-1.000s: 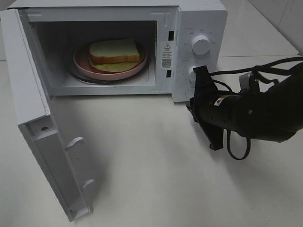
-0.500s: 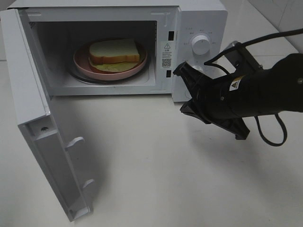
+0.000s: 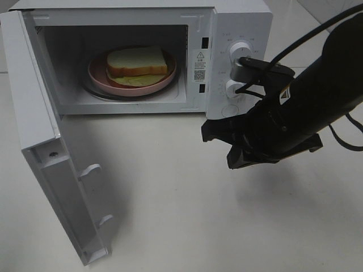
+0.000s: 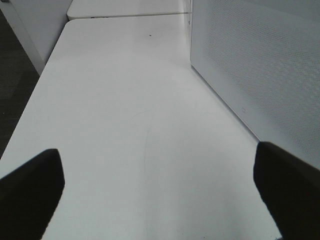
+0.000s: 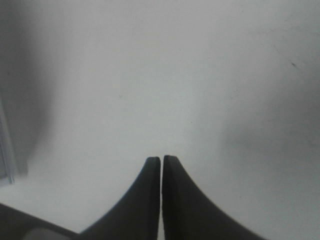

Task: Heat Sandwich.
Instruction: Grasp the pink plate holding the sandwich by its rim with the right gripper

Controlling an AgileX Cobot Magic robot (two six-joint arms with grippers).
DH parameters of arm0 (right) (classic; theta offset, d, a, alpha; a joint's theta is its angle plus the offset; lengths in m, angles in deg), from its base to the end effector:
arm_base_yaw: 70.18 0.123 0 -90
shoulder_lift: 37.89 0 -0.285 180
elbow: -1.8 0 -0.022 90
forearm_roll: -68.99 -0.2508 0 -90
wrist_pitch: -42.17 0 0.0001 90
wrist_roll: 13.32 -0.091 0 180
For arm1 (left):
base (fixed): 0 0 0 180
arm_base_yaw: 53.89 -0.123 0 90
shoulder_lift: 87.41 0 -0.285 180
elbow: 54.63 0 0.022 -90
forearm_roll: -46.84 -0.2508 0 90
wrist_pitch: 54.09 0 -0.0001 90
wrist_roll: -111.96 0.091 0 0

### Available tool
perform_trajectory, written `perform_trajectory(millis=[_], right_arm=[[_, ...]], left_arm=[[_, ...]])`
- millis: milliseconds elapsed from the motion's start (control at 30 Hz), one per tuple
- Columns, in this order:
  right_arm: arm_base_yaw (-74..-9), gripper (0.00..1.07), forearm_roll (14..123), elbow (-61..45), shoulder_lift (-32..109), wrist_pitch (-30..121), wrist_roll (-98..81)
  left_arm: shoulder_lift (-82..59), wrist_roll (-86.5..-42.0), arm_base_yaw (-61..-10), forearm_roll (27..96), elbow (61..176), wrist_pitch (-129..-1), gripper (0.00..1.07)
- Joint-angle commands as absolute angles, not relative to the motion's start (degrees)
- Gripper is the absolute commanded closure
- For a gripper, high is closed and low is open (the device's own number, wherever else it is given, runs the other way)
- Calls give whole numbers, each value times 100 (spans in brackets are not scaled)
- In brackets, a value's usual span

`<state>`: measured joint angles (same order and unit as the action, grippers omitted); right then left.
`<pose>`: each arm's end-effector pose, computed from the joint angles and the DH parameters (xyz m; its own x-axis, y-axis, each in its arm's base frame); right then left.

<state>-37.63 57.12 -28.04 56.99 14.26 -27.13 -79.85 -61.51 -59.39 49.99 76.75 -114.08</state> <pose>0.2357 0.1608 0.2021 -0.9152 -0.0976 -0.3910 -0.2155 0.9384 0.2702 -0.0044 -0.0048 0.2782 -0.4414 0.0441 -0.8962 -0.0152 0.9983 0.0566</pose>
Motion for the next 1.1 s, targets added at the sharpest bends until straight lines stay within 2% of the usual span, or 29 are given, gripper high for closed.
perform_trajectory(millis=[33,333,633,733,933,1100], right_arm=[[-3741,101,5758,-2683,5665,1043,-1842],[-3741,99,5827,-2471,5665,361,117],[-3741,97,5850,-2466,5665,97,3206],[-3741,96,5873,-2466,5665,97,3698],[-3741,94,6515,-2466,5665,103,4987],[-3741,90,7202,-2466,5665,177,5159]], left_arm=[[-8105,-6134,-5922,5039,7652,-11345,9],[-8105,-6134,-5922,5039,7652,-11345,9],[-8105,-6134,-5922,5039,7652,-11345,9],[-8105,-6134,-5922,5039,7652,-11345,9],[-8105,-6134,-5922,5039,7652,-11345,9],[-8105,-6134,-5922,5039,7652,-11345,9]])
